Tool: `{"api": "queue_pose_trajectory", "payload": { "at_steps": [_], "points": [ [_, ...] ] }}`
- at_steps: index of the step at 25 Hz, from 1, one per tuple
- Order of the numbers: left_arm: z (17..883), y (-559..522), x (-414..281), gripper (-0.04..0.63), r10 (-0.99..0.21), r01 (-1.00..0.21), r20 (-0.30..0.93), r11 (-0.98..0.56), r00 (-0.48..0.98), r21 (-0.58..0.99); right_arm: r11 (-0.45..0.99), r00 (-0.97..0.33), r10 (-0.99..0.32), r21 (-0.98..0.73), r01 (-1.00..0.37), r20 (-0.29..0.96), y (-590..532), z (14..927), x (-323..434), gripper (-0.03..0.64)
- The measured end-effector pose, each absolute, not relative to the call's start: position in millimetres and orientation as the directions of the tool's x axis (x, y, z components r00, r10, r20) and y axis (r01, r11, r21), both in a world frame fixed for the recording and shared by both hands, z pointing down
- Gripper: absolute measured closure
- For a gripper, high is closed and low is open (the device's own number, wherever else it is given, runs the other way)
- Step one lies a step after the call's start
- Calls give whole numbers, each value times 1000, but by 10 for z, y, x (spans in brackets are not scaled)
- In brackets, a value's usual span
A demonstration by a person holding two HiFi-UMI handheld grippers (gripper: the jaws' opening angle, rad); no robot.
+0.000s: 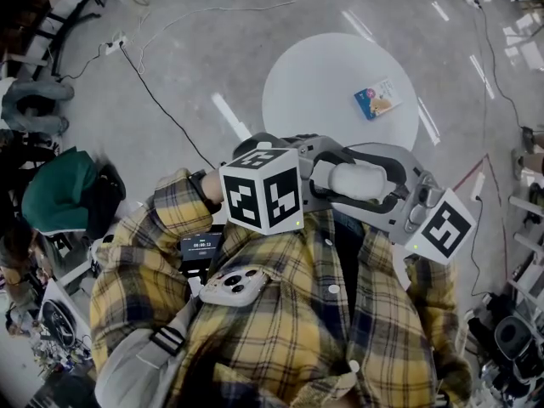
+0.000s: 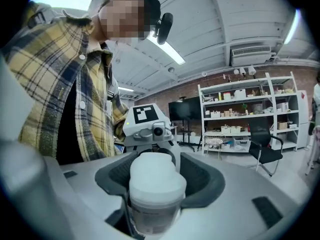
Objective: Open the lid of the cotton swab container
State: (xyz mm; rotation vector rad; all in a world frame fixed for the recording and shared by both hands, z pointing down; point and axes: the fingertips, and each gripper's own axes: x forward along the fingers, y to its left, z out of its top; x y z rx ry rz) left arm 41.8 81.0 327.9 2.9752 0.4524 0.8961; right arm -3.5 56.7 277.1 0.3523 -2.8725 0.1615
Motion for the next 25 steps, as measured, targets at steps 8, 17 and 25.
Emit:
{"api": "queue_pose_trajectory", "payload": {
  "at_steps": [8, 17, 25],
  "points": [
    [3275, 826, 405, 387, 286, 287, 546, -954, 788, 85, 962, -949, -239, -86, -261, 204, 601, 2747, -49, 388],
    [3352, 852, 395, 388, 284, 287, 570, -954, 771, 87, 961, -944, -226, -102, -257, 241, 632, 2843, -59, 396],
    [3382, 871, 410, 390, 292, 282, 573, -953, 765, 109, 957, -949, -208, -150, -247, 236, 631, 2864, -45, 399]
  ]
}}
